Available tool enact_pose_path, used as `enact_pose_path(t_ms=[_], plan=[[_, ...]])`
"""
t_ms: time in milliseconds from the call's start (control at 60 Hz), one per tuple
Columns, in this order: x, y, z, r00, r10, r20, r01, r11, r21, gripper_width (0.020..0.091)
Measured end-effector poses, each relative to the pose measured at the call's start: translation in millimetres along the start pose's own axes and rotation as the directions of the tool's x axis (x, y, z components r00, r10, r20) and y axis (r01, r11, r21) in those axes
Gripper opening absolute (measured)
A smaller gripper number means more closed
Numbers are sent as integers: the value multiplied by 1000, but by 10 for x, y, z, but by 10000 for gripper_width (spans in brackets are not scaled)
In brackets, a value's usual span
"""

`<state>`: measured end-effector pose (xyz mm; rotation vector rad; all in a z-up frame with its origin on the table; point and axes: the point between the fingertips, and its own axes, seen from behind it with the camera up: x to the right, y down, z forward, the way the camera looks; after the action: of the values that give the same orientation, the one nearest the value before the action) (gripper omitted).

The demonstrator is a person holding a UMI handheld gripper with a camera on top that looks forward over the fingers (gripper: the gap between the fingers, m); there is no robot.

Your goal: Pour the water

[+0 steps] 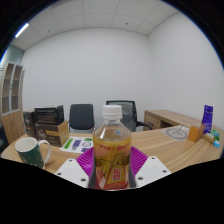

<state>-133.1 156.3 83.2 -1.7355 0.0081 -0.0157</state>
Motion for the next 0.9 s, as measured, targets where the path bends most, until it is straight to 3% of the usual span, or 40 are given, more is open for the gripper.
enact_pose_path(t_ms=[167,250,583,767,900], plan=[[35,48,-71,1000,16,7,-16,999,-37,634],[30,124,-156,1000,22,21,-19,995,-99,860],[-170,-278,-1647,990,57,127,-52,998,-36,842],[-275,-224,-2651,983,91,159,-82,995,-63,839],[-483,-315,-3312,969,94,227,-91,996,-23,840]])
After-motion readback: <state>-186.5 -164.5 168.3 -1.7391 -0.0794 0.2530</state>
